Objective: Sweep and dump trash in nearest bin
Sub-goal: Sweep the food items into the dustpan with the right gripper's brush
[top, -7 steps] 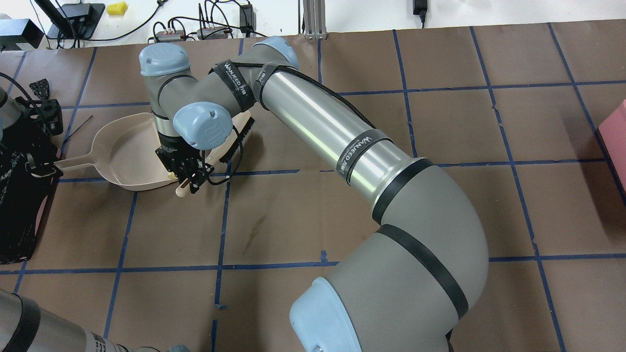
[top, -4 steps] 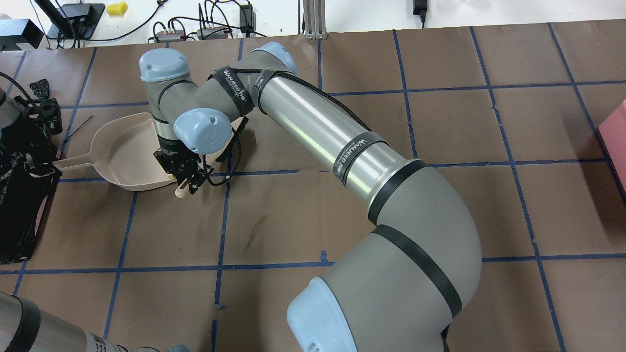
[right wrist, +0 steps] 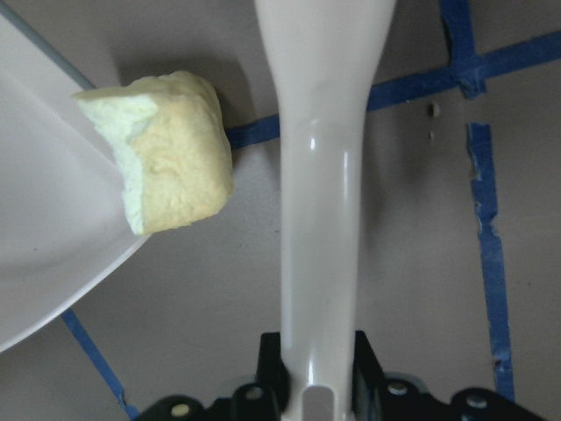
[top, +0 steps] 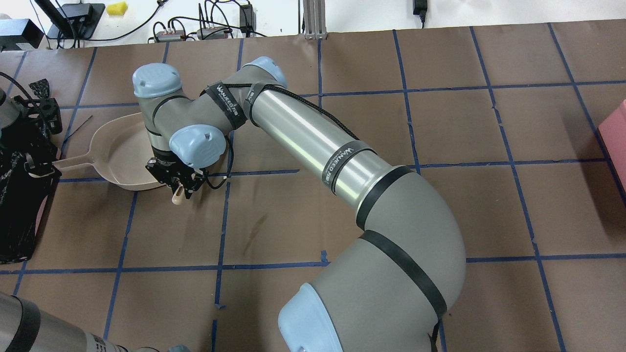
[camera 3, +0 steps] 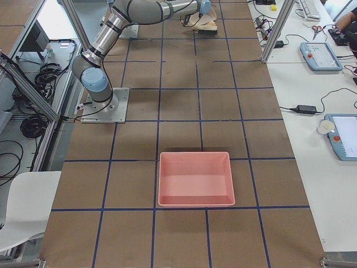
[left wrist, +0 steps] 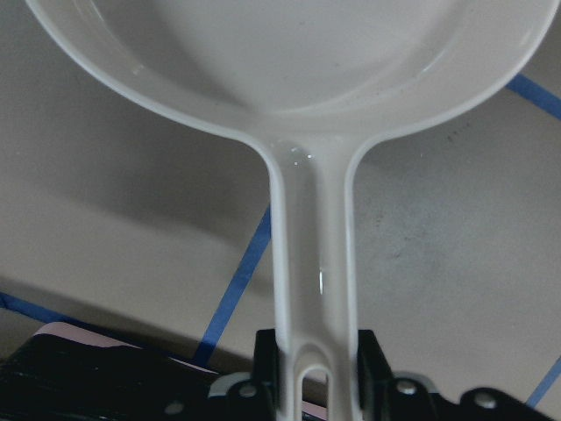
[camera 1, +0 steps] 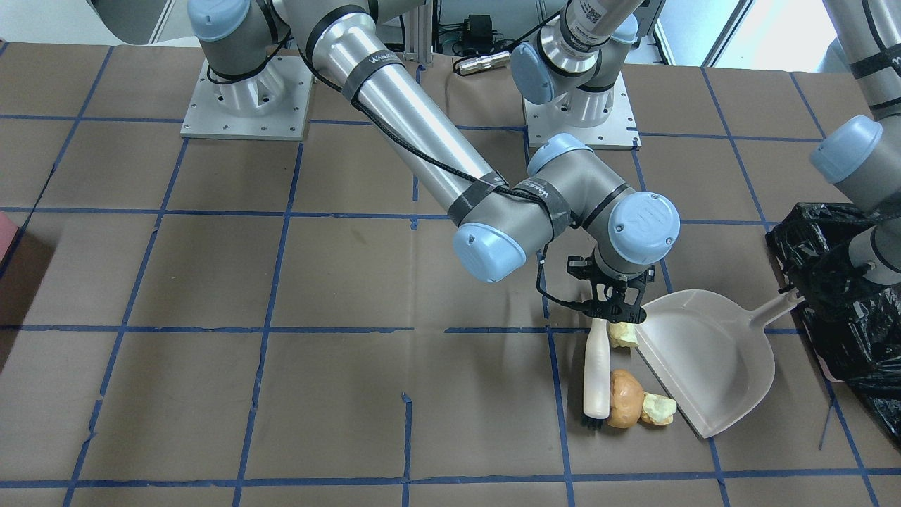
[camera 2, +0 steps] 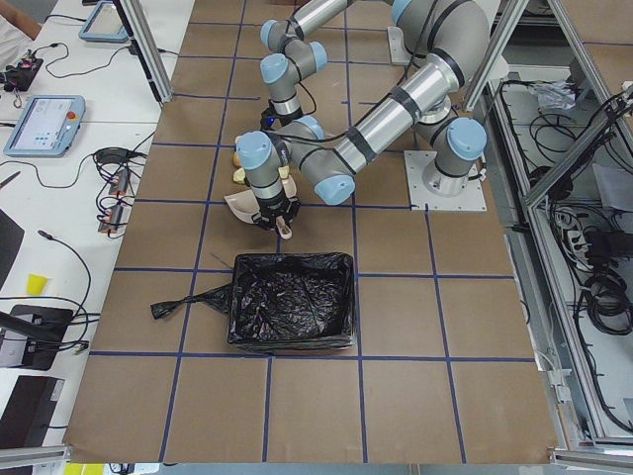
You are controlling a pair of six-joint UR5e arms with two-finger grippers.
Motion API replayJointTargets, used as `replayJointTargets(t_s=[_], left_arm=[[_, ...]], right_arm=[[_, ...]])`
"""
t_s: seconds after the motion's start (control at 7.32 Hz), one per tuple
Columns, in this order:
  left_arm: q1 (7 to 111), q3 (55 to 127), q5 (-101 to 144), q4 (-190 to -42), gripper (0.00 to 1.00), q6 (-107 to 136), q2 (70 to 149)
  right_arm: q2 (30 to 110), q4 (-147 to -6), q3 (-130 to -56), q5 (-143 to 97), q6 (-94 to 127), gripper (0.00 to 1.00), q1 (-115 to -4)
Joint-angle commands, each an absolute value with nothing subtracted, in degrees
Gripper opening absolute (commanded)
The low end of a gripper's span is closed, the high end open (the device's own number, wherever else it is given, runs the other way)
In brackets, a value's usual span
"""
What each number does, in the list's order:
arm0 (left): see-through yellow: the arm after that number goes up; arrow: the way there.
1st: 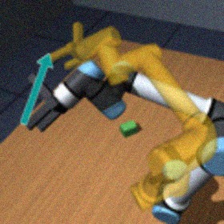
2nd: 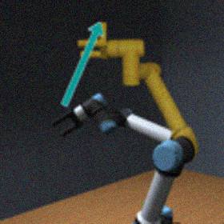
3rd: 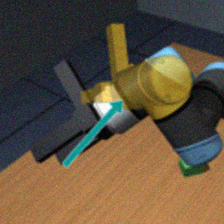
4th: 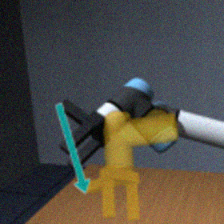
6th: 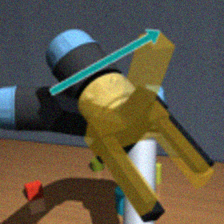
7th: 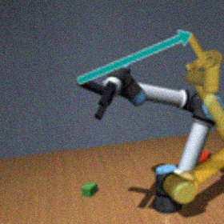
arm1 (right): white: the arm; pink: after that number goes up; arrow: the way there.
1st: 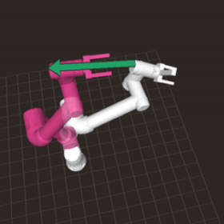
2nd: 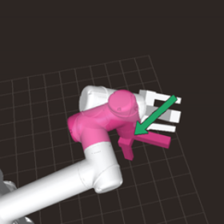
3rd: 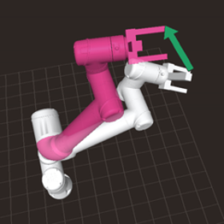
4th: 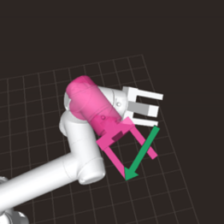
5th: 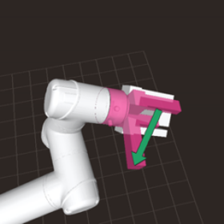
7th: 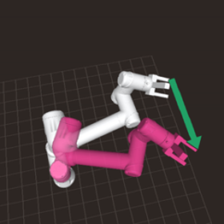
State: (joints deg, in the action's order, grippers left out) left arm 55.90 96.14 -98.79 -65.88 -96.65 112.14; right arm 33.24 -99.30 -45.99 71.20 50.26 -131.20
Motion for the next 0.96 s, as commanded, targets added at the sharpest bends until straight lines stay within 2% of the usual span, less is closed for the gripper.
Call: replayJointTargets(t_s=[0.0, 0.41, 0.82], left_arm=[[55.9, 96.1, -98.7, -65.9, 0.00, -96.7, 112.0], [55.9, 96.0, -98.4, -65.8, 0.00, -96.5, 112.2], [55.9, 96.1, -98.3, -65.4, 0.00, -96.3, 113.0]], right_arm=[[32.2, -100.9, -45.5, 71.4, 48.3, 0.02, -134.8], [31.8, -100.0, -44.9, 72.6, 45.0, 0.03, -135.0], [33.0, -96.1, -44.9, 74.7, 30.9, 0.02, -134.9]])
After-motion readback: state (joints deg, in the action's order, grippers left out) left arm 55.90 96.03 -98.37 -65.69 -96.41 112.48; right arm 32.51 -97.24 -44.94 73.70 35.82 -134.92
